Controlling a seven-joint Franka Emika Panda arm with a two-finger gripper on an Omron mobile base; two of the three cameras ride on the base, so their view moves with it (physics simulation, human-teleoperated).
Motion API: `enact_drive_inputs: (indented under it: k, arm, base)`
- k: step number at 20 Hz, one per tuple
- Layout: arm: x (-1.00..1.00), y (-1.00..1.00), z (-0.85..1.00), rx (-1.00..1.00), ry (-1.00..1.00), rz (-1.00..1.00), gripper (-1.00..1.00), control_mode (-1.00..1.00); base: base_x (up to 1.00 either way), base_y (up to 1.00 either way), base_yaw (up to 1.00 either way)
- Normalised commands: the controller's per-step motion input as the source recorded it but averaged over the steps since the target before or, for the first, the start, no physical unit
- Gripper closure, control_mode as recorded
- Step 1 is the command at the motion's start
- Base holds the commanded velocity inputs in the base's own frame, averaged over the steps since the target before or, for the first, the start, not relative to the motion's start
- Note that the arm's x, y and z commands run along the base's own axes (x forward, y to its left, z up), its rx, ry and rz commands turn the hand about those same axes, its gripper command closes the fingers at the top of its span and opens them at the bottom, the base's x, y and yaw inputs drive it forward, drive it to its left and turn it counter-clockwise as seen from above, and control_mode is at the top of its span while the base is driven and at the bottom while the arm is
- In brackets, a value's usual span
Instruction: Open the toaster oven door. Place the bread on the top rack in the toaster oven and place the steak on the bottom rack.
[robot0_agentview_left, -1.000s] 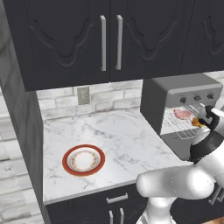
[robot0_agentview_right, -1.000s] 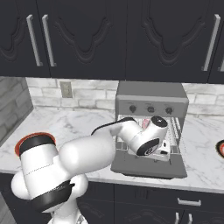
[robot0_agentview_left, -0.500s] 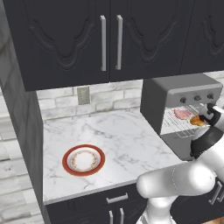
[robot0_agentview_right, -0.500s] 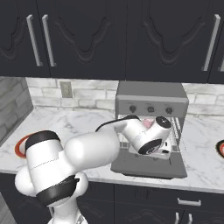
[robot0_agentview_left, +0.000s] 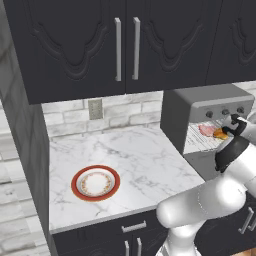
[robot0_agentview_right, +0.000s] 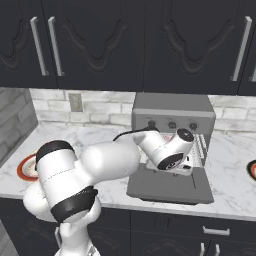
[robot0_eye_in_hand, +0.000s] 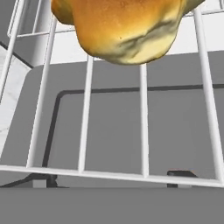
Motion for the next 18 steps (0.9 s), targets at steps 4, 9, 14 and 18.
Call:
enact_drive_inputs:
  k: [4,9,14,18]
  arm:
    - [0.5,0.12,0.0,0.01,0.0,0.0,-1.0,-1.0]
    - [0.49,0.03,0.01,0.02,0.0,0.02,-1.0,-1.0]
    - [0.51,0.01,0.07,0.01,0.0,0.04,-1.0,-1.0]
    - [0.38,-0.02,0.12,0.02,0.0,0.05,-1.0,-1.0]
  base:
    - [0.0,0.0,0.0]
    - [0.0,0.0,0.0]
    - [0.0,0.0,0.0]
    - [0.0,0.0,0.0]
